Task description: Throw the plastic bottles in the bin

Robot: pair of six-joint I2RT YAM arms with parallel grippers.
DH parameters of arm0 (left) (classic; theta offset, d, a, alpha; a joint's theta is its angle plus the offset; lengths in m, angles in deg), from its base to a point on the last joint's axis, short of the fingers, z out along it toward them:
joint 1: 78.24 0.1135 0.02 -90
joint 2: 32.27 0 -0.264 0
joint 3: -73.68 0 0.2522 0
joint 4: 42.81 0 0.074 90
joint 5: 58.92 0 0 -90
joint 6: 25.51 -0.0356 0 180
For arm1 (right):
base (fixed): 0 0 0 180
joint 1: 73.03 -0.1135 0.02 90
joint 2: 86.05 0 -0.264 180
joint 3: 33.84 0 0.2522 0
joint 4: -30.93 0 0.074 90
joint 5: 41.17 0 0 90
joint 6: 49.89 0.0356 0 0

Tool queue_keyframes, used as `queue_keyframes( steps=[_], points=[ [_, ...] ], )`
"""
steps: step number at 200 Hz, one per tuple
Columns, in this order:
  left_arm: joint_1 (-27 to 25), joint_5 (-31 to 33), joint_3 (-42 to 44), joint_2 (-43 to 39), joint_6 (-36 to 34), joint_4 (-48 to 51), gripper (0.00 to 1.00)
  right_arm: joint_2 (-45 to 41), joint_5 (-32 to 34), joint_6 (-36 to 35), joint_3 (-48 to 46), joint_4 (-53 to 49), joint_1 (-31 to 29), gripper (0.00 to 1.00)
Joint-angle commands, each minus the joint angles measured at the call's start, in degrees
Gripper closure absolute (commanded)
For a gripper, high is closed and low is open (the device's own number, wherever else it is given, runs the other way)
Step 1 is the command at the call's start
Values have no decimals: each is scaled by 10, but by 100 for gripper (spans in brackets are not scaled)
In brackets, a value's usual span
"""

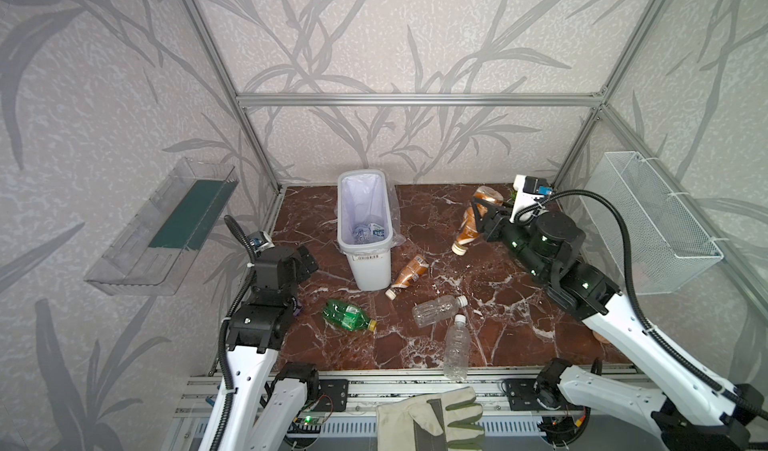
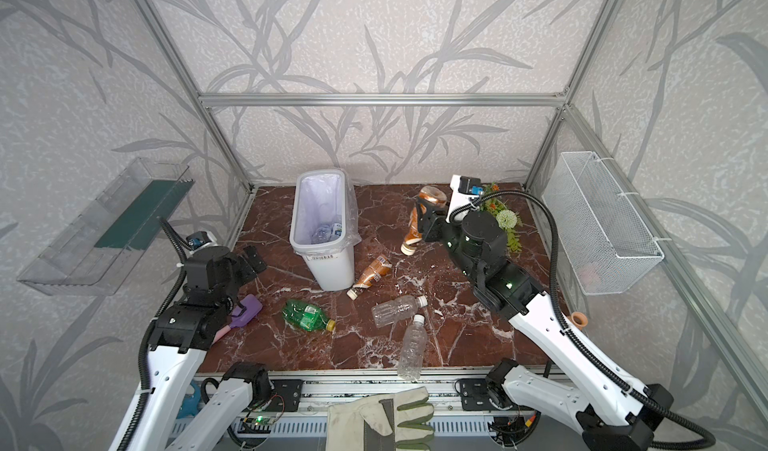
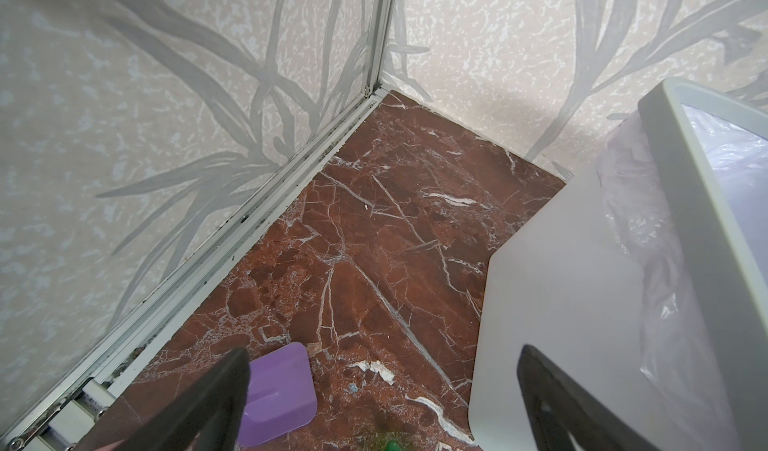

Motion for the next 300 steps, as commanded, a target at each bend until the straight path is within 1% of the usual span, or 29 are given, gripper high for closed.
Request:
queue_keyframes(
  steps=[1, 34, 46, 58, 66, 73, 86, 92, 99, 102, 107, 111, 116, 118, 130, 137, 148, 182, 207, 233, 239, 252, 278, 300],
  points=[
    [3, 7, 7, -12, 13, 21, 1, 44, 36, -130, 41, 181, -59, 49],
    [3, 7, 6, -19, 13, 26, 1, 146, 11, -174, 106, 296, -121, 49],
    [3, 8, 6, -17, 13, 26, 1, 195, 4, -193, 138, 315, -135, 49],
    [3, 6, 7, -18, 13, 24, 1, 248, -12, -179, 179, 305, -136, 49],
    [3, 3, 8, -16, 14, 23, 1, 290, -35, -177, 222, 276, -135, 49],
    [3, 0, 8, -14, 14, 20, 1, 333, -56, -179, 280, 216, -134, 48],
    [3, -13, 7, -6, 15, 15, 1, 415, -93, -189, 397, 75, -128, 38],
    [3, -19, 3, -1, 15, 17, 1, 442, -86, -188, 440, 17, -124, 34],
    [3, -22, -5, 3, 15, 24, 1, 451, -74, -185, 458, -14, -121, 28],
    [3, -23, -8, 5, 14, 28, 1, 448, -74, -183, 456, -15, -119, 27],
    [3, -21, -11, 6, 13, 33, 1, 437, -76, -178, 442, -5, -116, 20],
    [3, -21, -14, 5, 11, 37, 1, 427, -78, -175, 428, 11, -115, 14],
    [3, -19, -15, 2, 9, 39, 1, 411, -78, -178, 408, 29, -114, 2],
    [3, -17, -16, 1, 8, 40, 1, 405, -77, -181, 403, 33, -114, 0],
    [3, -16, -19, -8, 1, 40, 1, 387, -65, -199, 409, 14, -114, 1],
    [3, -15, -22, -14, 0, 43, 1, 360, -56, -212, 417, -2, -115, 1],
    [3, -15, -28, -22, -1, 43, 1, 330, -48, -224, 406, 0, -117, 1],
    [3, -20, -28, -40, -1, 36, 1, 210, -12, -268, 288, 74, -130, 1],
    [2, -30, -24, -53, -12, 19, 1, 150, 27, -299, 217, 70, -130, 1],
    [2, -17, -24, -60, -14, 23, 1, 101, 96, -305, 140, 53, -121, 1],
    [2, -15, -22, -62, -13, 23, 1, 91, 107, -297, 121, 48, -114, 1],
    [2, -16, -18, -64, -11, 21, 1, 69, 110, -245, 84, 32, -87, 1],
    [2, -16, -12, -64, -9, 21, 1, 36, 64, -97, 0, 12, -18, 1],
    [2, -17, -10, -62, -7, 19, 1, 48, 27, 4, -51, -1, 14, 1]
  ],
)
